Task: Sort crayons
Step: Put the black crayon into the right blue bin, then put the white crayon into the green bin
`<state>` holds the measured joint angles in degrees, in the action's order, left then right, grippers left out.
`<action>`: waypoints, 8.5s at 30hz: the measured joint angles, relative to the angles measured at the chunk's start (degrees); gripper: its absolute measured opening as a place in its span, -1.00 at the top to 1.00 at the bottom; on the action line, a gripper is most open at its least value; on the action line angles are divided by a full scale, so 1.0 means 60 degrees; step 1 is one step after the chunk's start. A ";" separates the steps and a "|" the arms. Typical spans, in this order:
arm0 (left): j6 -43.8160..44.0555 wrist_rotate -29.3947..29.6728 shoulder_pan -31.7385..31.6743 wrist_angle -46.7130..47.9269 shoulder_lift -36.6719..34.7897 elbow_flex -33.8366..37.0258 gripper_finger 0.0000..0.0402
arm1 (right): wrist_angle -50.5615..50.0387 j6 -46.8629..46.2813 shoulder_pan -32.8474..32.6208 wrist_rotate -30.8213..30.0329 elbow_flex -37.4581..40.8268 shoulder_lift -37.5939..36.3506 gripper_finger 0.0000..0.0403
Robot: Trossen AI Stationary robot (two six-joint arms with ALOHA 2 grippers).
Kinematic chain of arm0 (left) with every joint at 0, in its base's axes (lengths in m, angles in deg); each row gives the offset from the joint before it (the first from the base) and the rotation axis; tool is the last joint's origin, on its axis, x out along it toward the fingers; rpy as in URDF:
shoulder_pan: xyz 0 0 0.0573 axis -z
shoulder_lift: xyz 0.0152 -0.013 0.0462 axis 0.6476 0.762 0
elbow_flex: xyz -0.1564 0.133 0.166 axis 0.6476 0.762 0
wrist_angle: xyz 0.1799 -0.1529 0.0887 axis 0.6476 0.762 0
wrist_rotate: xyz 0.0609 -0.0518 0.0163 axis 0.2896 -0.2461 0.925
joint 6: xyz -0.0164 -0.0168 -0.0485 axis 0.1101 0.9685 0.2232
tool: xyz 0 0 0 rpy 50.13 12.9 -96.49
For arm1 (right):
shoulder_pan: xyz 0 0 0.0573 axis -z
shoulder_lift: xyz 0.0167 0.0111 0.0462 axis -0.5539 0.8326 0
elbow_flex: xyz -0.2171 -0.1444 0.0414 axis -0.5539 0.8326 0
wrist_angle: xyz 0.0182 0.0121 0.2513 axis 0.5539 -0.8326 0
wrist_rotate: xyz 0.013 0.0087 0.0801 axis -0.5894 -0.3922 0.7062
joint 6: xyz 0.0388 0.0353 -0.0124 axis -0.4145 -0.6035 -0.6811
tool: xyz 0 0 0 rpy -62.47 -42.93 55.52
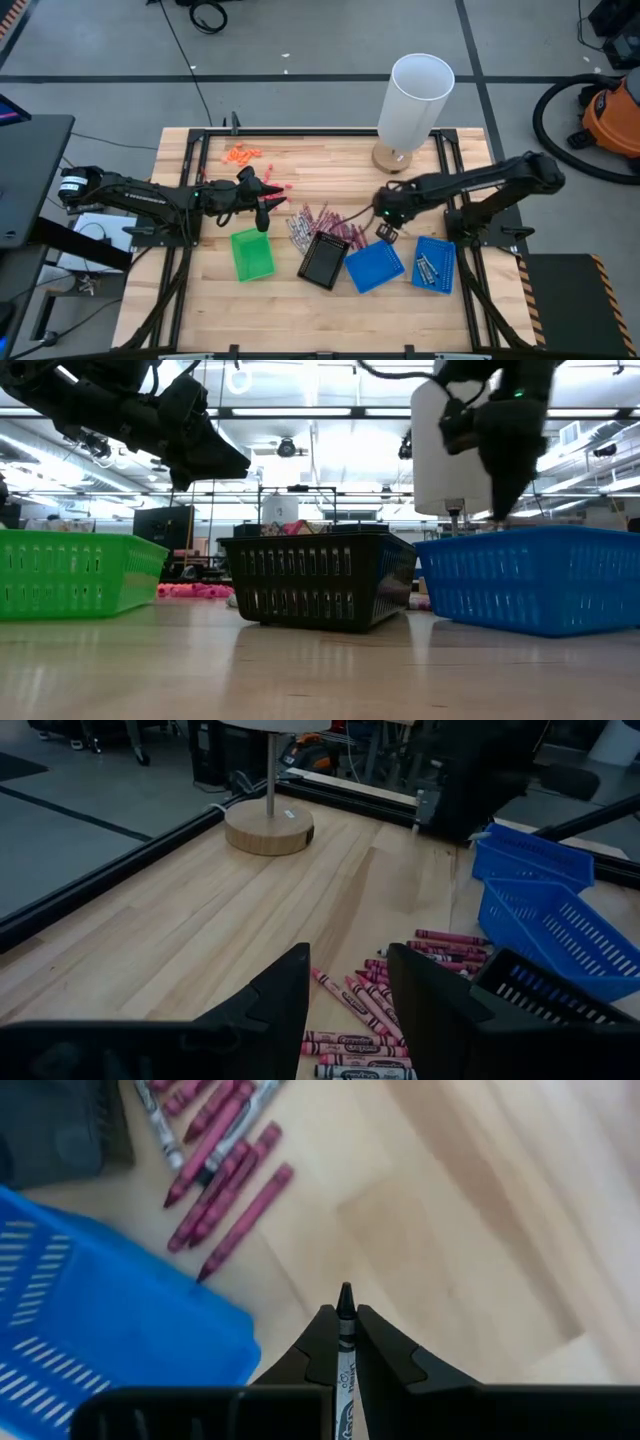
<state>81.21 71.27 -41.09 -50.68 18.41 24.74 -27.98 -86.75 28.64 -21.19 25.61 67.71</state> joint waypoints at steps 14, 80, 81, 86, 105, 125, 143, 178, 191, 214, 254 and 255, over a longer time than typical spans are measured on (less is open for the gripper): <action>-0.0509 -0.0001 0.0000 -0.0445 0.0000 0.0000 0.26 | -0.0099 -0.5210 -0.3194 -0.0889 0.1492 -0.1751 0.85; -0.0926 -0.0031 0.0000 -0.1219 -0.0004 0.0000 0.26 | -0.2186 -0.9045 -0.5750 -0.1662 0.1745 -0.2291 0.56; -0.0913 -0.0179 -0.0004 -0.1187 -0.0004 0.0000 0.26 | -0.2173 -0.8774 -0.5634 -0.1906 0.1661 -0.2291 0.56; -0.0581 -0.1127 -0.0076 -0.0640 0.0000 0.0000 0.26 | -0.1793 -0.7097 -0.4793 -0.2463 0.1503 -0.2287 0.56; -0.1406 -0.1396 0.0288 0.2876 0.0534 -0.1447 0.26 | 0.1340 -0.0902 -0.1368 -0.3026 0.1503 -0.2280 0.56; -0.3218 -0.1962 0.0193 0.7508 0.3724 -0.5151 0.26 | 0.6053 0.2903 -0.0087 -0.3855 0.2603 -0.2280 0.56; -0.5061 -0.2655 -0.0518 0.9805 0.6205 -0.7386 0.26 | 0.8662 0.3948 -0.0080 -0.3818 0.3759 -0.2280 0.56; -0.8134 -0.2486 -0.0321 1.0990 0.8786 -0.7945 0.39 | 0.8848 0.3859 -0.0091 -0.3545 0.3783 -0.2265 0.56; -0.7973 -0.2284 -0.0183 1.1067 0.8812 -0.7930 0.95 | 0.8844 0.3852 -0.0091 -0.3411 0.3783 -0.2265 0.56; -0.5226 0.1081 0.0951 1.2515 0.6398 -0.7879 0.94 | 0.8873 0.3790 -0.0091 -0.3414 0.3783 -0.2261 0.56; 0.1870 0.0351 0.5947 1.6366 0.4779 -0.6714 0.92 | 0.8872 0.3587 -0.0102 -0.3341 0.3780 -0.2261 0.56; 0.1919 0.0281 0.6025 1.6396 0.4779 -0.6714 0.92 | 0.8873 0.3586 -0.0102 -0.3341 0.3780 -0.2261 0.56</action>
<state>92.73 72.95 -4.95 47.69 47.09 -15.54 25.26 -65.24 28.03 -41.24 48.28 54.14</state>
